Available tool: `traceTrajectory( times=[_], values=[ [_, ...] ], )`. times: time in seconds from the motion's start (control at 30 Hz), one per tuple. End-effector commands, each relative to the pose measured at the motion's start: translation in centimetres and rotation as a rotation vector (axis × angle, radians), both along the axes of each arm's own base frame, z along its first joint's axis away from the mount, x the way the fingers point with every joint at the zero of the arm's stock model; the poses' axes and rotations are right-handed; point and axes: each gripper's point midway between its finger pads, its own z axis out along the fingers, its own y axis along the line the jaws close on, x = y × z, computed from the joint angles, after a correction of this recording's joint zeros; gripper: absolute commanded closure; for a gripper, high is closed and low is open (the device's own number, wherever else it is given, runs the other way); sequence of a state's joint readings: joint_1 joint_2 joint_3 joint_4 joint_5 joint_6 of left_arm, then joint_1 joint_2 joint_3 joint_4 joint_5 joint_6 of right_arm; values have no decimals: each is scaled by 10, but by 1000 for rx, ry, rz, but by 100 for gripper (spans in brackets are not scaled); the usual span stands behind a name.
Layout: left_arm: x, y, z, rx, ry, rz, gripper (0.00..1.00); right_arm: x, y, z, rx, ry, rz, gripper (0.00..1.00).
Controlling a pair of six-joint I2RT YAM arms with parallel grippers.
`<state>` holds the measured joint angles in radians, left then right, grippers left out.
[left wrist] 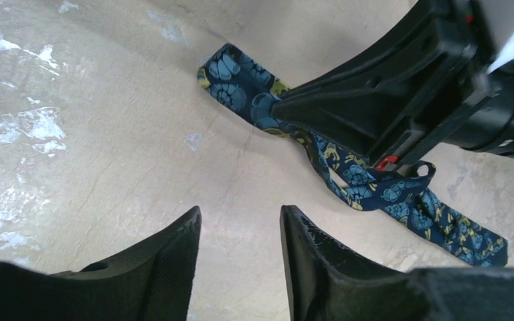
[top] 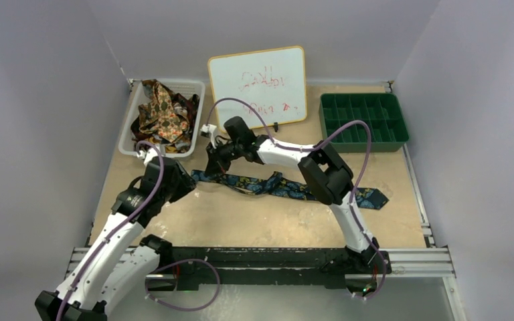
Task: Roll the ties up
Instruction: Flatten out the tie at the center of the board.
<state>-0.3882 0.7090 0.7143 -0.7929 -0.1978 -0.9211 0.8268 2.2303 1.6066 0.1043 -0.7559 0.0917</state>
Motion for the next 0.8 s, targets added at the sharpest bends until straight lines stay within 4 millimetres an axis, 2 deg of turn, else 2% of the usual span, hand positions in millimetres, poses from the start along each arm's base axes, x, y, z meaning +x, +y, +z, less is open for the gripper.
traceTrajectory(
  times=[0.0,0.1,0.13,0.2,0.3,0.37,0.4,0.43,0.47,0.5,0.53,0.57,0.6,0.7,0.73,0.77],
  values=[
    [12,-3,-12,-1,-17,5,53,6,14,25,-1,78,-50,100],
    [15,-7,-25,-3,5,-7,51,49,12,17,-34,121,-244,100],
    [15,-8,-30,2,13,-20,51,57,9,12,-39,152,-254,100],
    [18,-9,-34,11,26,-26,51,58,6,5,-23,237,-212,99],
    [21,-13,-37,15,31,-46,51,80,2,-8,-99,202,-288,94],
    [23,-17,-38,-1,31,-59,51,94,-1,-8,-118,187,-332,88],
    [22,-18,-38,-6,34,-64,50,102,-2,-4,-120,169,-358,84],
    [22,-20,-40,-10,38,-69,50,112,-8,-1,-140,146,-400,75],
    [22,-21,-40,-12,38,-75,50,117,-12,7,-142,114,-417,71],
    [22,-21,-40,-12,37,-81,50,121,-15,23,-130,70,-429,67],
    [23,-22,-41,-11,34,-88,50,122,-19,28,-134,46,-442,62],
    [24,-23,-42,-11,36,-93,50,121,-25,49,-119,11,-450,56],
    [25,-25,-43,-12,36,-101,50,117,-31,61,-116,-18,-451,51],
    [29,-32,-46,-19,36,-139,50,115,-64,98,-98,-130,-574,44],
    [31,-35,-47,-23,33,-157,50,111,-81,103,-95,-157,-625,42],
    [33,-37,-46,-25,25,-173,50,105,-103,94,-124,-156,-700,41]
  ],
)
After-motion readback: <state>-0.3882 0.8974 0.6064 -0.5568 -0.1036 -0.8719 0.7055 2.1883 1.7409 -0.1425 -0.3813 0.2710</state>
